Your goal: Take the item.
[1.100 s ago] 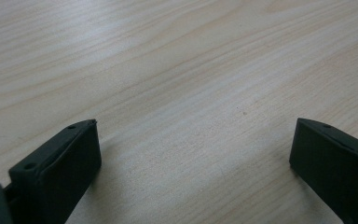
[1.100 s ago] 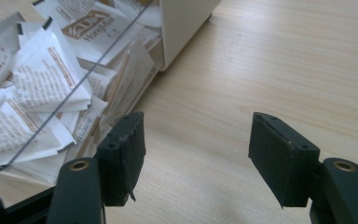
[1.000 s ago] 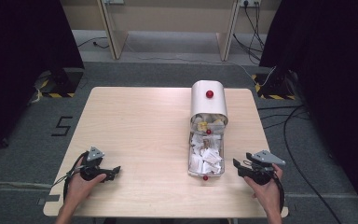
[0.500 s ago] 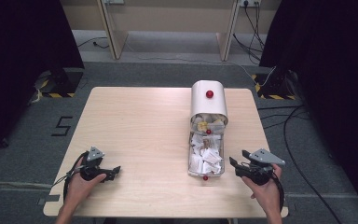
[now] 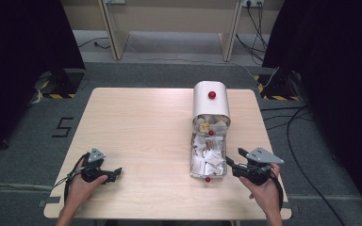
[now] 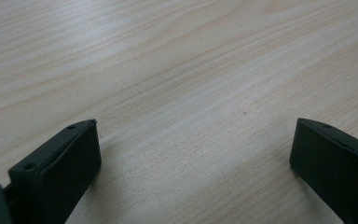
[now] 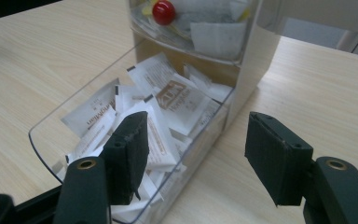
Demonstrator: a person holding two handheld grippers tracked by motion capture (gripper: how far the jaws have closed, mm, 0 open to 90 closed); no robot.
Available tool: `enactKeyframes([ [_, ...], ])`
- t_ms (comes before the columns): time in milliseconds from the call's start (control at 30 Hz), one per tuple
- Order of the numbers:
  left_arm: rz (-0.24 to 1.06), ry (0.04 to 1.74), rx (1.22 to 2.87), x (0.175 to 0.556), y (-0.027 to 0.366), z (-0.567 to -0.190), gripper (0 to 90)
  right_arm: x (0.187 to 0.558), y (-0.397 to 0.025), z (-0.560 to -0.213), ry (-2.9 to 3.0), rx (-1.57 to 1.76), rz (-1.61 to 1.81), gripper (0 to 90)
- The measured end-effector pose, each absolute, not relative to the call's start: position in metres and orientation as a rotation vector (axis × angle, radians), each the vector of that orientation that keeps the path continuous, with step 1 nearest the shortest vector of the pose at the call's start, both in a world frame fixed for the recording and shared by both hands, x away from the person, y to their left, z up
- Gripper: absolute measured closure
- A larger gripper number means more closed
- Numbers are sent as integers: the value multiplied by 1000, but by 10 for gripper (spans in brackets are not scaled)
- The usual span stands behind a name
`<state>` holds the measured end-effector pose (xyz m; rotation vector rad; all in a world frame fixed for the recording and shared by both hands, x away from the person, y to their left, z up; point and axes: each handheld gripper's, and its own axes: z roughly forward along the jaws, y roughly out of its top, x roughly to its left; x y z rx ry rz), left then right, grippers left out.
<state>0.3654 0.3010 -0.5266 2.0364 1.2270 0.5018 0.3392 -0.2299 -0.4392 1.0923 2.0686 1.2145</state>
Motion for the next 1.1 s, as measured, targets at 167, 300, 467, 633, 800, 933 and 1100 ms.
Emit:
enactKeyframes([
  [167, 502, 1227, 2036, 365, 301, -527, 13, 343, -220, -436, 2092, 1051, 1229, 420],
  [300, 502, 1227, 2036, 365, 301, -527, 13, 344, -212, -435, 2115, 1012, 1238, 441],
  [467, 502, 1228, 2036, 365, 301, -527, 13, 353, -204, -440, 2152, 981, 1256, 489],
  [633, 501, 1230, 2037, 366, 301, -527, 10, 359, -203, -443, 2163, 983, 1281, 506],
  [800, 501, 1230, 2037, 366, 301, -527, 9, 364, -198, -447, 2177, 984, 1271, 514],
  [933, 502, 1230, 2037, 366, 301, -527, 9, 367, -195, -448, 2184, 974, 1262, 518],
  [1100, 501, 1230, 2037, 366, 301, -527, 9, 369, -193, -448, 2187, 970, 1259, 519],
])
